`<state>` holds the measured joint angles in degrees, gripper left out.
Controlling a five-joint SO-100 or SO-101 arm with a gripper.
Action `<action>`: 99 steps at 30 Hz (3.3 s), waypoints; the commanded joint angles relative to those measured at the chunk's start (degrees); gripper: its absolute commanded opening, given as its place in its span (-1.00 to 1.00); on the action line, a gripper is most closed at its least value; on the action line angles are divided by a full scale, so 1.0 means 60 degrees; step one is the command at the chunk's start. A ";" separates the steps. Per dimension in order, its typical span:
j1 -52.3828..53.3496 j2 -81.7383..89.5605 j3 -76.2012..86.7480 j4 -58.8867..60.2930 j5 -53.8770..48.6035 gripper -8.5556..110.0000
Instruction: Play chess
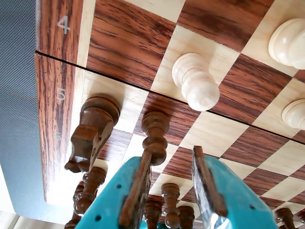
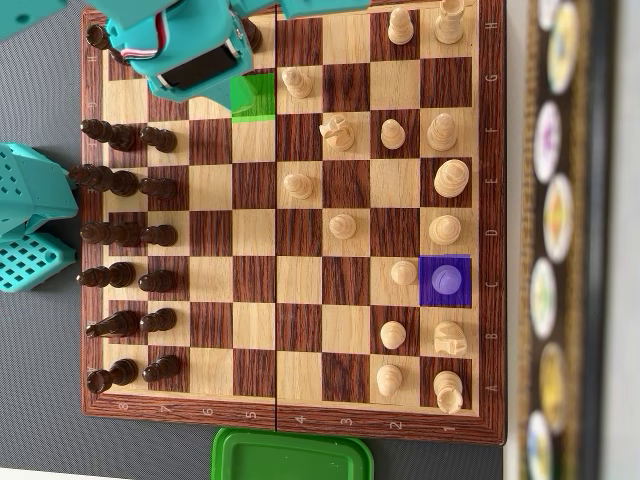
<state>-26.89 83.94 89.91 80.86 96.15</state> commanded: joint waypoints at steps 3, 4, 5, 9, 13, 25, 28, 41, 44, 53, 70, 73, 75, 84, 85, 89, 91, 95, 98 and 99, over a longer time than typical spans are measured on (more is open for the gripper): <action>0.0103 0.0044 -0.0308 -0.0029 0.0088 -0.62; 0.0103 0.0044 -0.0308 -0.0029 0.0088 -0.62; 0.0059 0.0044 -0.0308 -0.0029 0.0088 -0.62; -0.0088 0.0059 -0.0308 -0.0029 0.0103 -0.62; -0.0146 0.0044 -0.0293 -0.0044 0.0103 -0.62; -0.0161 0.0029 0.0073 -0.0132 0.0103 -0.62; -0.0161 0.0029 0.0088 -0.0396 0.0103 -0.62; -0.0264 -0.0498 0.0073 -0.0381 0.0103 -0.62; -0.0234 -0.0454 0.0073 -0.0381 0.0103 -0.62; -0.0234 -0.0439 0.0073 -0.0381 0.0088 -0.74; 0.0249 0.1055 0.0103 -0.0293 -0.0015 -0.79; 0.0469 0.1553 0.0337 -0.0293 -0.0015 -0.79; 0.0674 0.2021 0.0630 -0.0293 -0.0015 -0.79; 0.1772 0.4351 0.1816 -0.0293 -0.0029 -0.79; 0.1934 0.4570 0.1904 -0.0293 -0.0029 -0.79; 0.2739 0.5376 0.2212 -0.0293 -0.0425 -0.79; 0.3384 0.5596 0.2241 -0.0308 -0.0923 -0.79; 0.4658 0.5801 0.2241 -0.0308 -0.1597 -0.79; 0.5640 0.5771 0.2241 -0.0337 -0.1948 -0.79; 0.5991 0.5728 0.2212 -0.0337 -0.2139 -0.79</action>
<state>3.87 116.89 103.71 79.19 85.52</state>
